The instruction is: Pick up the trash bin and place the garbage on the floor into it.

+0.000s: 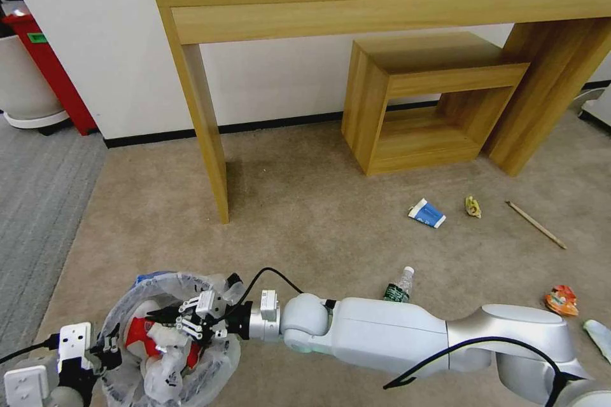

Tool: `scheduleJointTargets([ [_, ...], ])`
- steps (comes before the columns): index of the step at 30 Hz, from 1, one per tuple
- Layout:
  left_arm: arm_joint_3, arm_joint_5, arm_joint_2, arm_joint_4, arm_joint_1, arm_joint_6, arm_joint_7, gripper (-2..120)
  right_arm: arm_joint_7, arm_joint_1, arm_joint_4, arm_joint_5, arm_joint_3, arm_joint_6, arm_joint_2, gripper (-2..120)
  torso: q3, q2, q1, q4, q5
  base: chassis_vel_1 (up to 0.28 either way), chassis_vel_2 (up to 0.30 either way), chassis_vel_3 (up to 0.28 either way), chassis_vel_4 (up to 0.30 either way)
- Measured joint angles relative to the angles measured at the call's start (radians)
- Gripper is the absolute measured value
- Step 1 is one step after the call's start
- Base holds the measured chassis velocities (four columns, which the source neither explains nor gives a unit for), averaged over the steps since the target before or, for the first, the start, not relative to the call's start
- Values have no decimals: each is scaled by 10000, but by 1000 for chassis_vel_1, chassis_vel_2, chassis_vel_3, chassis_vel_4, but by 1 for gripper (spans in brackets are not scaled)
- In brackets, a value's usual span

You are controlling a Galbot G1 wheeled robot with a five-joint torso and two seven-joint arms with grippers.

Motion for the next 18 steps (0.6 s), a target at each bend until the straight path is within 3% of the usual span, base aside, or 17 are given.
scheduleJointTargets([
  [11, 85, 227, -212, 1, 86, -4, 94, 0, 189, 268, 12, 142, 339, 113, -38, 60, 1, 0, 0, 1, 0, 0, 0, 0, 0],
  [18, 176, 207, -230, 18, 59, -28, 140, 0, 407, 639, 519, 314, 1596, -36, -481, 85, 1, 0, 0, 3, 0, 0, 0, 0, 0],
])
